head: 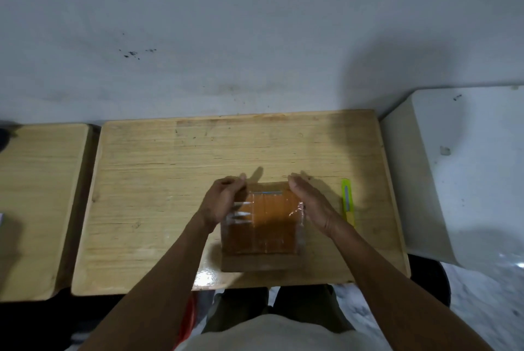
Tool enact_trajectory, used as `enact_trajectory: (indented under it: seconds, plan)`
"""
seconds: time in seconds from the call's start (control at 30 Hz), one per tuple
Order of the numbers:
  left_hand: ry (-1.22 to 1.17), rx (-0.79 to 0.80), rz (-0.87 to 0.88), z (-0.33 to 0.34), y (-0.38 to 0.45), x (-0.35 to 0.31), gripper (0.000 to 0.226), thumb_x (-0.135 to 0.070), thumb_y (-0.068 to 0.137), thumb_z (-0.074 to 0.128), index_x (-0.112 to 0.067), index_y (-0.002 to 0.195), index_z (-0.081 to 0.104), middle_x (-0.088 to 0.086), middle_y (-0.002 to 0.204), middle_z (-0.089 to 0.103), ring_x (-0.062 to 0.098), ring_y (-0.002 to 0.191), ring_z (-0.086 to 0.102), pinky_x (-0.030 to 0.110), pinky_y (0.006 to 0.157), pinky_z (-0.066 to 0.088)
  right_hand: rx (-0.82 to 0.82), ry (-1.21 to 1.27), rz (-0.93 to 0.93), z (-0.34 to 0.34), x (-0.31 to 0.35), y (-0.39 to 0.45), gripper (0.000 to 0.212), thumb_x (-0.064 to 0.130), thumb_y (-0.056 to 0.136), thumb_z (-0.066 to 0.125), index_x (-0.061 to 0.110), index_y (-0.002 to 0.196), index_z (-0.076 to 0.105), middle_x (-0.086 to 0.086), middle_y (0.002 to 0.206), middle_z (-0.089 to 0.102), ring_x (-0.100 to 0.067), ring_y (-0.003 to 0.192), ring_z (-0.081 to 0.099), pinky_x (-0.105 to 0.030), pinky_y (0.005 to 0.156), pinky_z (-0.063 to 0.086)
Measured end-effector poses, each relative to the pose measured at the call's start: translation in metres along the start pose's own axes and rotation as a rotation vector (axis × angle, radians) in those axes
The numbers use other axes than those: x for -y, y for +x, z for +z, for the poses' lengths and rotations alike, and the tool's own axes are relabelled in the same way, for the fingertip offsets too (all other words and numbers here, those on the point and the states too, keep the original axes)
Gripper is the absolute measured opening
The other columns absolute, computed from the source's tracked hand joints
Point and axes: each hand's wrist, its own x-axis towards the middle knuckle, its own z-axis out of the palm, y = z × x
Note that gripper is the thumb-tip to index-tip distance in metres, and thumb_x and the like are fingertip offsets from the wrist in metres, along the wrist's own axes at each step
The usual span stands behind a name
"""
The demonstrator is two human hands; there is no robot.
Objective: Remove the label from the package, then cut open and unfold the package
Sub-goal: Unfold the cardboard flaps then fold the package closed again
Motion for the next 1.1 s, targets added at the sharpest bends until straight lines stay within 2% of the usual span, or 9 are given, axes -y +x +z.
enact_trajectory:
  seconds: [0.07, 0.13, 0.23, 0.33, 0.47, 0.53, 0.67, 0.83, 1.1]
  plan:
    - [0.136, -0.018, 0.010, 0.007, 0.006, 0.019, 0.059, -0.075, 0.083, 0.055, -0.033, 0.123, 0.063, 0.010, 0.130, 0.066, 0.028, 0.118, 0.063, 0.052, 0.104, 0.048, 0.005, -0.243, -0.039, 0.001, -0.003, 0.000, 0.075, 0.068, 0.092, 0.037, 0.028, 0.154, 0.023, 0.010, 0.163, 0.009, -0.009, 0.151, 0.005, -0.040, 0.122, 0.007]
    - [0.407, -0.002, 0.087, 0.014, 0.010, 0.032, 0.060, -0.081, 0.086, 0.036, -0.048, 0.135, 0.048, 0.007, 0.155, 0.041, 0.034, 0.144, 0.034, 0.051, 0.120, 0.026, 0.029, -0.396, -0.040, 0.004, -0.007, 0.000, 0.079, 0.069, 0.092, 0.035, 0.027, 0.156, 0.015, 0.011, 0.164, -0.003, -0.009, 0.150, -0.004, -0.037, 0.120, 0.005]
    - [0.704, -0.009, 0.212, 0.022, 0.013, 0.044, 0.075, -0.069, 0.090, 0.008, -0.036, 0.155, 0.029, 0.007, 0.167, 0.007, 0.021, 0.154, -0.008, 0.039, 0.123, -0.009, 0.081, -0.571, -0.022, 0.011, -0.013, 0.001, 0.089, 0.072, 0.090, 0.032, 0.023, 0.156, -0.002, 0.011, 0.161, -0.020, -0.008, 0.148, -0.018, -0.035, 0.121, -0.001]
    - [0.849, -0.028, 0.241, 0.029, 0.017, 0.053, 0.076, -0.063, 0.090, -0.002, -0.033, 0.159, 0.008, 0.011, 0.167, -0.009, 0.016, 0.152, -0.021, 0.045, 0.120, -0.019, 0.101, -0.658, -0.022, 0.018, -0.015, 0.003, 0.092, 0.072, 0.090, 0.030, 0.022, 0.155, -0.012, 0.009, 0.158, -0.030, -0.012, 0.145, -0.029, -0.039, 0.122, -0.006]
    - [0.885, -0.062, 0.207, 0.030, 0.025, 0.071, 0.077, -0.077, 0.084, -0.011, -0.046, 0.155, -0.007, 0.000, 0.164, -0.026, 0.027, 0.150, -0.028, 0.058, 0.121, -0.011, 0.062, -0.705, -0.041, 0.025, -0.023, 0.004, 0.088, 0.065, 0.094, 0.034, 0.022, 0.154, -0.014, 0.007, 0.157, -0.033, -0.017, 0.141, -0.037, -0.039, 0.120, -0.013]
    - [0.882, -0.078, 0.201, 0.033, 0.020, 0.072, 0.069, -0.071, 0.091, 0.000, -0.047, 0.155, -0.006, -0.006, 0.162, -0.029, 0.031, 0.147, -0.031, 0.060, 0.120, -0.009, 0.018, -0.734, -0.075, 0.030, -0.028, 0.004, 0.087, 0.063, 0.095, 0.034, 0.020, 0.154, -0.014, 0.005, 0.157, -0.034, -0.020, 0.140, -0.039, -0.038, 0.117, -0.015]
    - [0.871, -0.101, 0.223, 0.036, 0.013, 0.071, 0.058, -0.052, 0.104, 0.018, -0.043, 0.156, -0.007, -0.008, 0.164, -0.026, 0.030, 0.148, -0.030, 0.061, 0.118, -0.003, -0.081, -0.826, -0.164, 0.039, -0.043, 0.008, 0.086, 0.063, 0.096, 0.030, 0.015, 0.156, -0.009, -0.001, 0.160, -0.028, -0.028, 0.143, -0.034, -0.043, 0.121, -0.011]
    - [0.953, -0.145, 0.269, 0.039, 0.014, 0.081, 0.061, -0.049, 0.105, 0.020, -0.040, 0.156, -0.013, -0.006, 0.163, -0.028, 0.031, 0.148, -0.031, 0.061, 0.121, -0.001, -0.200, -0.962, -0.223, 0.044, -0.057, 0.008, 0.079, 0.058, 0.095, 0.025, 0.017, 0.156, -0.004, 0.000, 0.163, -0.019, -0.026, 0.148, -0.024, -0.048, 0.122, 0.004]
    - [1.049, -0.268, 0.305, 0.045, 0.017, 0.095, 0.064, -0.048, 0.104, 0.023, -0.027, 0.160, 0.000, 0.001, 0.168, -0.010, 0.033, 0.154, -0.012, 0.061, 0.121, 0.012, -0.287, -0.974, -0.172, 0.054, -0.064, 0.010, 0.074, 0.048, 0.100, 0.033, 0.021, 0.156, -0.007, -0.001, 0.164, -0.017, -0.025, 0.150, -0.018, -0.053, 0.121, 0.007]
